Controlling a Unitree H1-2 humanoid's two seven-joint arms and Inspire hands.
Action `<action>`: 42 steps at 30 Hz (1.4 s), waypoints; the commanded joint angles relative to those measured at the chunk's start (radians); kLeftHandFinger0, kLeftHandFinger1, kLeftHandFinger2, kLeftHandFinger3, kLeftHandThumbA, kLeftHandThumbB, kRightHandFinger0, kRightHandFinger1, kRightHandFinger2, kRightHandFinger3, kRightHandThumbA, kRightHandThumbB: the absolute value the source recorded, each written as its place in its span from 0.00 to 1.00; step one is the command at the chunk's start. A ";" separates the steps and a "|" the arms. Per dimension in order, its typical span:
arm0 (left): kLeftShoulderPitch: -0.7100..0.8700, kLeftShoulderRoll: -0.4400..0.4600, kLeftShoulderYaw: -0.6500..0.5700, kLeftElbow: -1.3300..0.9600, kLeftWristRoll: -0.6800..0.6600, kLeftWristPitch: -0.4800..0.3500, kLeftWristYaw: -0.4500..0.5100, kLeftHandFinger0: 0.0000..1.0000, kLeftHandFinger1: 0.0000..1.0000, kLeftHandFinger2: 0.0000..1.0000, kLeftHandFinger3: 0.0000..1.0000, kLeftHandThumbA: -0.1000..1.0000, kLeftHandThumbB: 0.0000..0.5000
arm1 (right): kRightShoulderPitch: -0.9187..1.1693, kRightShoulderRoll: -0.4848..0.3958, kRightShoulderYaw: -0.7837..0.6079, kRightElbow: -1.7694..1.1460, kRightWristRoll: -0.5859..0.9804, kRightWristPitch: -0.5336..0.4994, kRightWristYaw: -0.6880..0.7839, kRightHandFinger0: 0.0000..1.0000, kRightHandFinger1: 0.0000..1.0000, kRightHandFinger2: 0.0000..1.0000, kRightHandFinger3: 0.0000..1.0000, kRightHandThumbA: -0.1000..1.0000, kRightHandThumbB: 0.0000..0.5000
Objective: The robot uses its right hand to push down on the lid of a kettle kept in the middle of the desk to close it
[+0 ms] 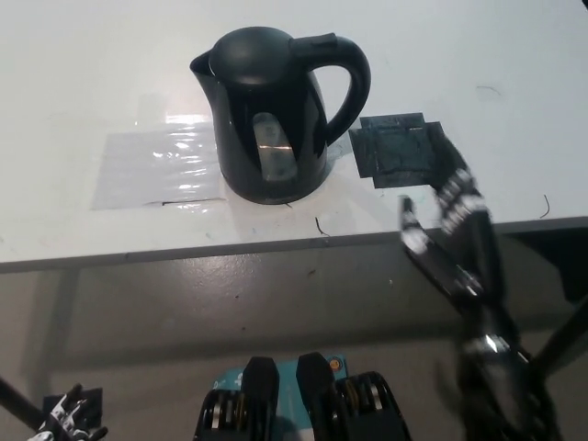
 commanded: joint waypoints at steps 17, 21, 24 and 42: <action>-0.031 0.018 0.053 -0.016 -0.027 -0.010 0.001 1.00 1.00 1.00 1.00 0.25 0.47 | -0.018 -0.060 -0.086 0.291 -0.101 -0.165 -0.061 1.00 1.00 1.00 1.00 0.21 0.00; -0.044 0.021 0.051 -0.008 -0.020 -0.015 0.001 1.00 1.00 1.00 1.00 0.27 0.49 | -0.065 -0.064 -0.121 0.437 -0.094 -0.204 -0.083 1.00 1.00 1.00 1.00 0.19 0.00; -0.043 0.020 0.051 -0.007 -0.017 -0.017 0.001 1.00 1.00 1.00 1.00 0.29 0.51 | -0.086 -0.073 -0.131 0.519 -0.117 -0.213 -0.104 1.00 1.00 1.00 1.00 0.21 0.00; -0.042 0.023 0.050 -0.003 -0.018 -0.031 -0.012 1.00 1.00 1.00 1.00 0.31 0.51 | -0.130 -0.101 -0.142 0.690 -0.145 -0.239 -0.171 1.00 1.00 1.00 1.00 0.27 0.00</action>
